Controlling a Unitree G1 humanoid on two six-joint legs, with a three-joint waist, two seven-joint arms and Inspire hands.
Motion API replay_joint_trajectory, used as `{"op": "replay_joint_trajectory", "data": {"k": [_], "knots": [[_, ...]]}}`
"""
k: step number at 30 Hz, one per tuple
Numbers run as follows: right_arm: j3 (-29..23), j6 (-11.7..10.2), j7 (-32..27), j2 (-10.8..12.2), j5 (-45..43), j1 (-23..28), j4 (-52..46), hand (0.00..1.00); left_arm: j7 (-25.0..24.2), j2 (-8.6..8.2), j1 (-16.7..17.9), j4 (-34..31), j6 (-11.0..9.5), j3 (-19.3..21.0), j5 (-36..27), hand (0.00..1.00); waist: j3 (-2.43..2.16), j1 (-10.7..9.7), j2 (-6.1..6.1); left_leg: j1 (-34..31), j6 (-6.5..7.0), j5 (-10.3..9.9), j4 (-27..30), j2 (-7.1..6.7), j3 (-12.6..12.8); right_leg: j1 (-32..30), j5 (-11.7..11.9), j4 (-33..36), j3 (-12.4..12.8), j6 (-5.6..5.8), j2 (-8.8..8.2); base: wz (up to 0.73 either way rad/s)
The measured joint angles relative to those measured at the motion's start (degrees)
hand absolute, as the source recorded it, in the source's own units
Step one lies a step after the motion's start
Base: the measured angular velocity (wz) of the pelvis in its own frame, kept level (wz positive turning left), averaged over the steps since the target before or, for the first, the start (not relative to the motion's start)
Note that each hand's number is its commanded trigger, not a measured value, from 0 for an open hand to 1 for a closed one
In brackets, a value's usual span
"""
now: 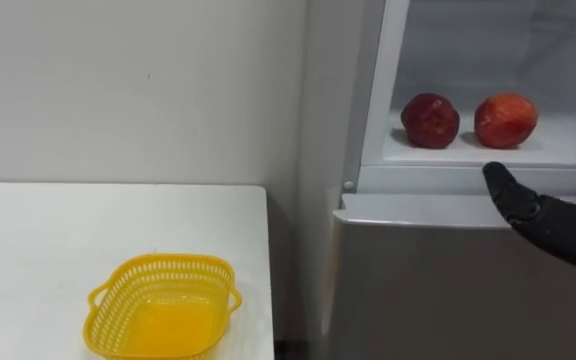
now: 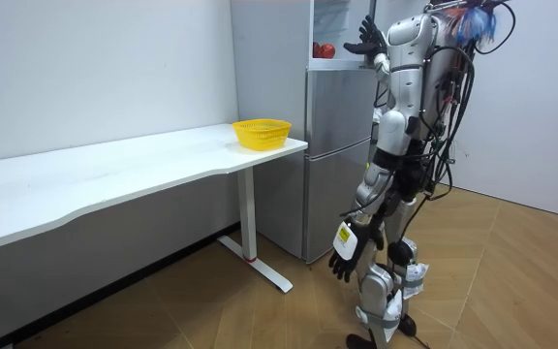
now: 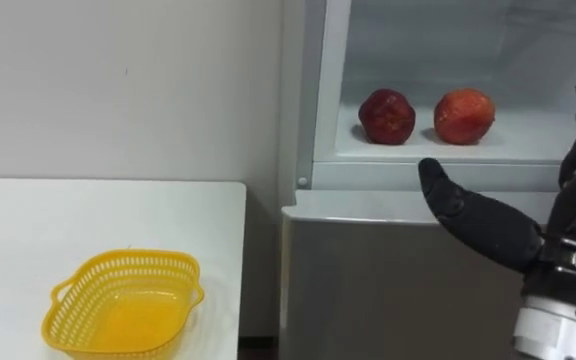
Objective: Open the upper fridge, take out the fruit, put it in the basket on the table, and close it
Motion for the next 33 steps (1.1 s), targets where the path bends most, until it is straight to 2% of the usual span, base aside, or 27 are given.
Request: {"op": "replay_joint_trajectory", "data": {"k": [2,12,14,17,22,27,33], "knots": [[-0.87,1.21,0.79,-0.19,0.15,-1.79,0.93,0.0,-0.04,0.06,-0.03,-0.1,0.12,0.38,-0.01,0.0,-0.05,-0.09,-0.22,-0.22,-0.01,0.01,0.01,-0.05,-0.36,-0.04,-0.02,-0.02,-0.41,-0.01,-0.07,0.06],[-0.74,3.71,2.31,-3.31,0.64,-7.43,2.64,0.0,-0.06,0.82,0.84,-3.19,1.32,0.38,1.2,0.0,-0.14,0.1,-1.43,-0.76,0.01,0.02,0.11,-0.25,-1.56,0.27,0.0,-0.03,-1.56,0.01,-0.37,0.05],[-0.76,3.74,2.35,-4.07,0.94,-7.54,3.36,0.0,-0.47,0.96,0.83,-3.35,1.47,1.09,2.59,0.0,-0.14,0.17,-1.49,-0.77,0.01,0.02,0.18,-0.32,-1.8,0.45,0.0,-0.03,-2.18,0.01,-0.49,0.1],[-0.77,5.7,2.82,-5.32,1.77,-9.56,5.87,0.0,-1.85,1.01,0.76,-4.07,2.42,2.57,3.29,0.0,-0.1,0.19,-1.55,-1.08,0.02,0.02,0.62,-0.34,-1.85,0.43,0.0,-0.03,-2.36,0.01,-0.57,0.0],[-0.77,7.09,3.91,-6.47,1.63,-11.63,7.84,0.0,-2.78,1.06,0.51,-5.34,2.95,4.66,3.34,0.0,-0.14,0.98,-1.57,-1.27,0.02,0.02,1.04,-0.31,-1.81,-0.04,-0.01,0.08,-2.26,0.01,-0.55,-0.01],[-0.67,7.32,5.47,-7.36,1.65,-12.61,8.83,0.0,-3.32,1.19,-0.44,-5.34,2.93,5.0,3.33,0.0,-0.32,2.12,-1.84,-1.34,0.03,0.03,1.04,-0.33,-1.82,-0.35,-0.01,0.56,-2.15,0.02,-0.58,-0.01],[-0.55,7.85,7.31,-7.84,0.98,-16.97,13.79,0.0,-3.7,1.31,-1.22,-5.33,3.02,4.97,3.8,0.0,-0.04,3.16,-2.31,-1.26,0.04,0.03,1.19,-0.29,-1.92,-0.42,-0.01,1.19,-2.01,0.01,-0.6,-0.02]]}}
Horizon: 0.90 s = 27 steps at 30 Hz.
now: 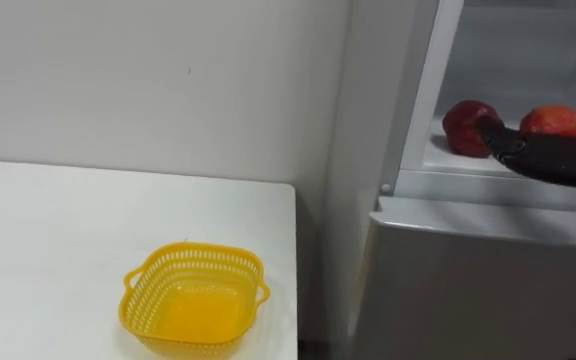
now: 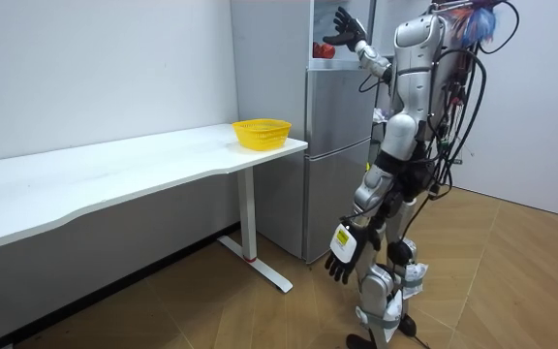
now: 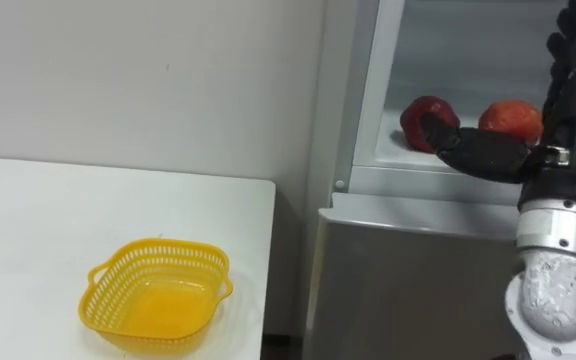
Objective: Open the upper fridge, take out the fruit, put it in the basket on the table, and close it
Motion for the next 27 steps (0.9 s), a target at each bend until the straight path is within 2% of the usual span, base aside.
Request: {"op": "replay_joint_trajectory", "data": {"k": [1,6,12,16,20,27], "knots": [[0.14,0.28,0.07,0.0,-0.51,-0.21,0.28,0.0,0.01,0.17,-0.07,0.0,0.05,0.0,0.0,0.0,0.2,-0.01,-0.31,-0.07,0.0,0.0,0.1,0.02,-0.01,-0.02,0.0,0.0,-0.1,0.0,0.0,0.05],[0.23,0.85,0.48,-0.5,-1.99,-0.86,2.42,0.0,-0.21,0.26,-0.02,-0.01,0.94,-0.02,0.69,0.0,0.07,0.01,-1.15,-0.99,0.01,-0.01,0.74,-0.05,-0.62,-0.21,0.01,0.0,-0.8,-0.02,-0.16,0.08],[0.46,0.85,1.36,-1.09,-3.73,-1.22,2.42,0.0,-0.75,0.39,-0.55,-0.07,0.95,-0.01,1.12,0.0,-0.03,-0.02,-0.78,-1.42,0.01,-0.01,0.85,-0.03,-1.37,-0.14,0.02,0.02,-1.59,-0.04,-0.14,0.05],[0.54,0.85,1.94,-2.14,-3.78,-1.25,3.31,0.0,-0.8,0.39,-0.83,-0.07,0.95,-0.01,1.14,0.0,0.12,0.05,-0.51,-1.46,0.01,-0.01,0.85,-0.05,-1.42,-0.15,0.02,0.08,-1.7,-0.04,-0.18,0.0],[0.55,0.85,2.35,-2.27,-3.81,-3.07,6.18,0.0,-1.04,0.45,-0.95,-0.07,0.94,0.04,1.24,0.0,0.22,0.03,-0.35,-1.53,0.01,-0.01,0.81,0.01,-1.38,-0.34,0.02,0.65,-1.83,-0.03,-0.18,0.0],[0.55,0.86,3.69,-2.52,-4.22,-4.31,7.99,0.0,-2.28,0.88,-0.99,-0.07,0.94,0.09,1.64,0.0,0.06,0.07,-0.53,-1.45,0.01,-0.01,0.83,0.02,-1.53,-0.3,0.02,0.67,-1.96,-0.03,-0.2,0.0]]}}
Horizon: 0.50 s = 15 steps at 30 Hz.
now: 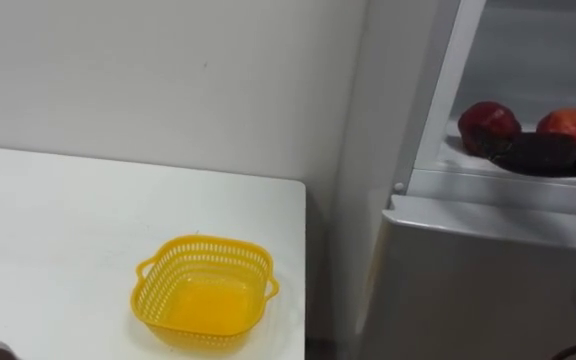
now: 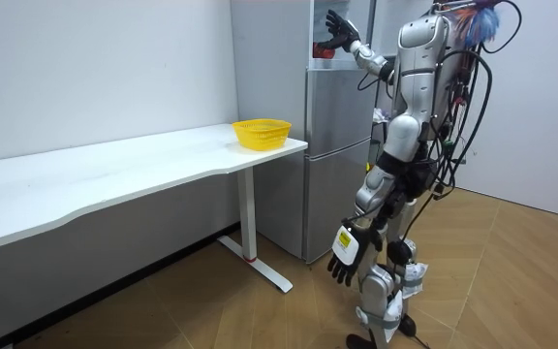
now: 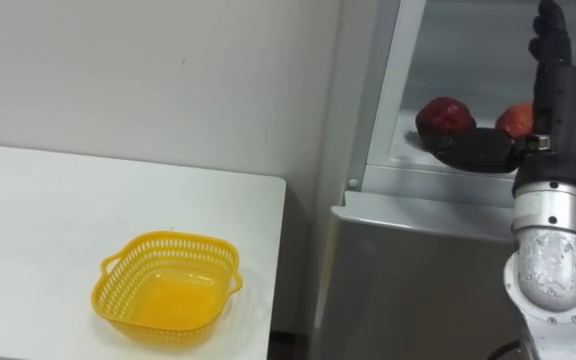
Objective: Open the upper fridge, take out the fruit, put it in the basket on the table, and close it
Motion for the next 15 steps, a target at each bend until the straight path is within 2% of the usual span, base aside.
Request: {"op": "replay_joint_trajectory", "data": {"k": [5,10,15], "knots": [[0.04,0.79,2.81,-1.39,-0.97,-1.83,2.11,0.0,-0.19,0.03,0.57,0.0,-0.07,0.42,0.0,0.0,-0.32,-0.05,-0.42,0.13,0.0,0.0,0.17,-0.02,-0.07,0.0,0.0,-0.05,0.05,0.0,0.0,0.0],[1.61,1.17,3.35,-3.49,-1.4,-2.45,3.82,0.0,-0.55,0.23,1.33,0.0,-0.07,1.0,-0.02,0.0,-0.39,0.12,-0.53,0.53,0.0,0.0,0.04,-0.01,-0.12,0.21,0.0,-0.03,0.01,0.0,-0.01,0.0],[1.69,1.53,4.35,-3.58,-1.35,-4.02,5.39,0.0,-1.45,0.64,1.4,-0.22,-0.07,1.0,-0.01,0.0,-0.38,0.09,-0.53,0.55,0.0,0.0,-0.09,0.01,0.04,0.13,0.0,-0.06,0.01,-0.01,0.01,-0.01]]}}
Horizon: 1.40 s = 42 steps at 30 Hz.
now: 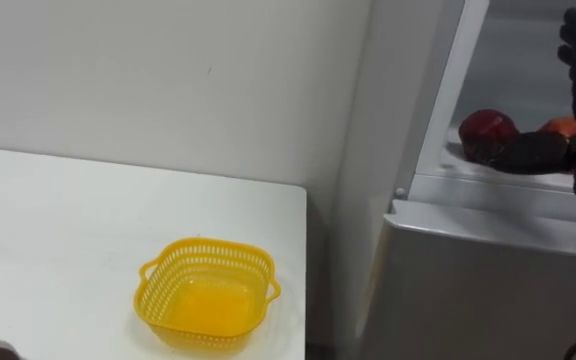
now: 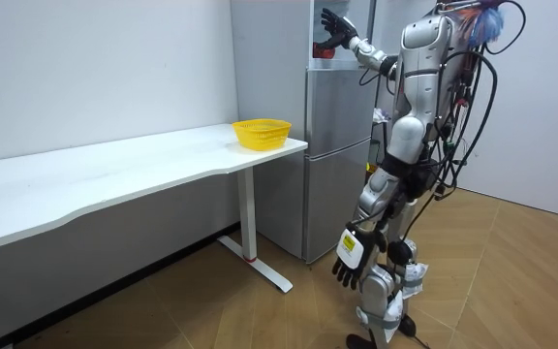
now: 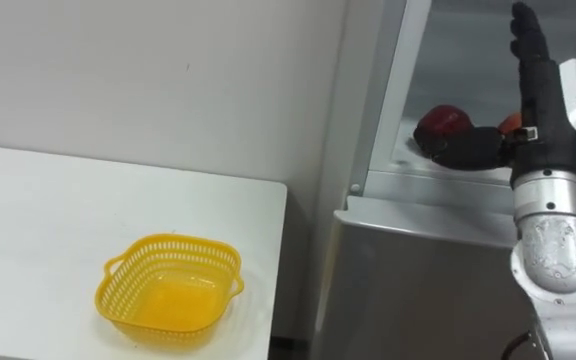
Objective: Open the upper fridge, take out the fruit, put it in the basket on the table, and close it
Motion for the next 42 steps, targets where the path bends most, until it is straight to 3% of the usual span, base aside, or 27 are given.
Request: {"op": "replay_joint_trajectory", "data": {"k": [8,16,22,29,42], "knots": [[2.83,0.93,0.43,-0.95,-0.11,-3.85,5.5,0.0,0.17,0.44,0.42,-1.52,0.09,-0.15,-0.03,0.0,0.08,-0.06,-0.35,0.14,0.0,0.0,-0.02,-0.04,-0.24,0.23,0.0,0.01,-0.05,0.0,0.0,0.0],[4.49,2.07,2.09,-1.07,-0.12,-3.94,6.65,0.0,0.43,0.61,0.56,-1.43,0.4,-0.01,-0.04,0.0,0.05,-0.11,-0.86,-0.53,0.02,0.03,0.17,-0.21,-1.45,0.1,0.0,-0.13,-0.73,0.01,-0.06,0.05],[6.49,2.2,3.77,-3.83,-0.18,-3.94,7.08,0.0,0.23,0.62,0.75,-1.31,1.2,-0.01,-0.04,0.0,0.06,0.29,-1.26,-0.71,0.02,0.03,0.24,-0.25,-1.65,0.18,-0.01,-0.24,-1.1,0.01,-0.11,0.02],[6.75,2.22,5.59,-3.86,-0.05,-4.32,9.42,0.0,-0.17,0.83,0.27,-1.31,1.3,-0.01,-0.04,0.0,-0.12,0.23,-1.62,-0.63,0.03,0.04,0.39,-0.29,-1.82,0.9,0.0,-0.79,-1.17,0.0,-0.1,0.0],[6.72,2.84,7.49,-3.85,1.92,-6.07,13.98,0.0,-0.05,0.84,-0.5,-1.5,2.42,-0.12,-0.05,0.0,0.07,0.23,-1.72,-0.74,-0.02,0.05,0.3,-0.37,-2.7,1.27,0.0,-0.78,-1.94,-0.01,-0.11,0.03]]}}
